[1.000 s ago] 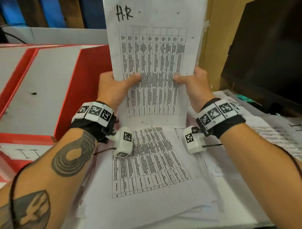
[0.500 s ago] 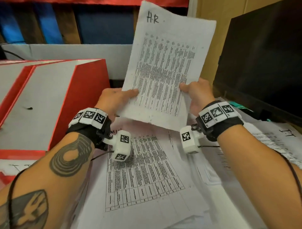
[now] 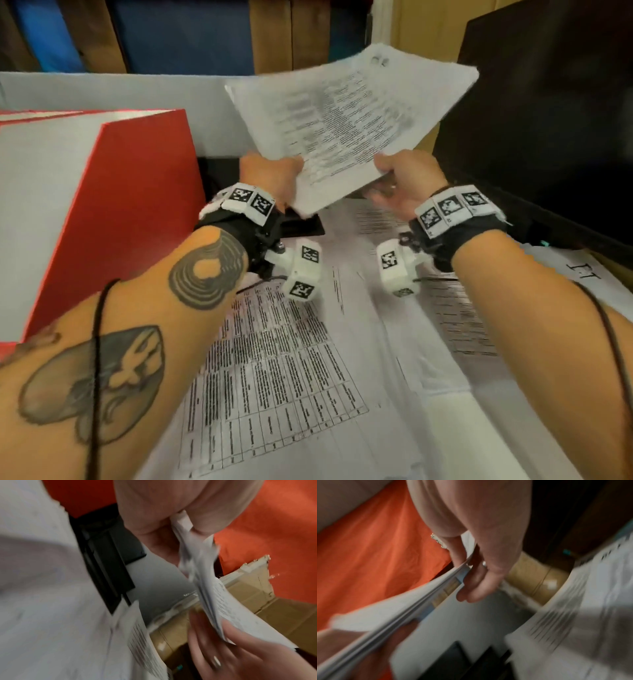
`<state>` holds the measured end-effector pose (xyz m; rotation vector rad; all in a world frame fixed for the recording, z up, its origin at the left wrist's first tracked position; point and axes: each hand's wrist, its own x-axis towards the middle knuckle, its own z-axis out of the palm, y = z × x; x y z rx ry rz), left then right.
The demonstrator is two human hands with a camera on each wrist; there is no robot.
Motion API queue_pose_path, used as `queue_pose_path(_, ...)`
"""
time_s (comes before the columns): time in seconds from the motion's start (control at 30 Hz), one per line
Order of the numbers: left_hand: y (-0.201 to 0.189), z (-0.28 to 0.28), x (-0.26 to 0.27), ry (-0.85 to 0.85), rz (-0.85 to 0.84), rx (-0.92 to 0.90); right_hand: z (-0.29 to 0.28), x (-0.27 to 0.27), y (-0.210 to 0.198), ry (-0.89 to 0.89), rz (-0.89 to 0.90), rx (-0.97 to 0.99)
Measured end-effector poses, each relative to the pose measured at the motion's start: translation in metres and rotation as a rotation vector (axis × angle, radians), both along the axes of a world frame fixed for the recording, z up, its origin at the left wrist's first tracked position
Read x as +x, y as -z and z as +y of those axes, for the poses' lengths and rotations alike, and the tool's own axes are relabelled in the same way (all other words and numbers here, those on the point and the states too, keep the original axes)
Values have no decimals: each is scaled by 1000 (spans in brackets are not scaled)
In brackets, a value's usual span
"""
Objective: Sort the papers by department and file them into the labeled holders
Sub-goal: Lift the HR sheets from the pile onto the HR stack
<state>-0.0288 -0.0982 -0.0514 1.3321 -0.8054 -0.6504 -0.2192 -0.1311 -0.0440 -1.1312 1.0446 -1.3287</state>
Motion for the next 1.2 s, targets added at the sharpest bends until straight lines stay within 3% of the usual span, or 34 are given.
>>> queue_pose_path(0.07, -4, -11, 20, -78, -181, 30, -9, -31, 2, -21, 274, -33)
queue_pose_path(0.13, -5, -21, 38, -103, -308, 50, -19, -60, 5, -38, 728, -92)
queue_pose_path(0.2, -2, -31, 49, -112, -391, 70, -29, -73, 12, -194, 1191, -106)
queue_pose_path(0.27, 1, -39, 49, -64, -435, 64, -41, -76, 25, -324, 1503, -55)
queue_pose_path(0.43, 14, -62, 37, -22, -570, 81, -68, -54, 44, -462, 1780, 23)
queue_pose_path(0.57, 22, -81, 32, 6, -584, 95, -89, -35, 54, -575, 1979, 12)
queue_pose_path(0.83, 37, -110, 29, 100, -601, 167, -99, -28, 50, -528, 2110, -28)
queue_pose_path(0.97, 43, -114, 31, 168, -569, 207, -92, -40, 40, -500, 1919, -72)
queue_pose_path(1.07, 44, -115, 24, 243, -557, 242, -94, -55, 32, -343, 1749, -182)
queue_pose_path(1.2, 44, -117, 4, 332, -529, 289, -95, -72, 27, -233, 1562, -132)
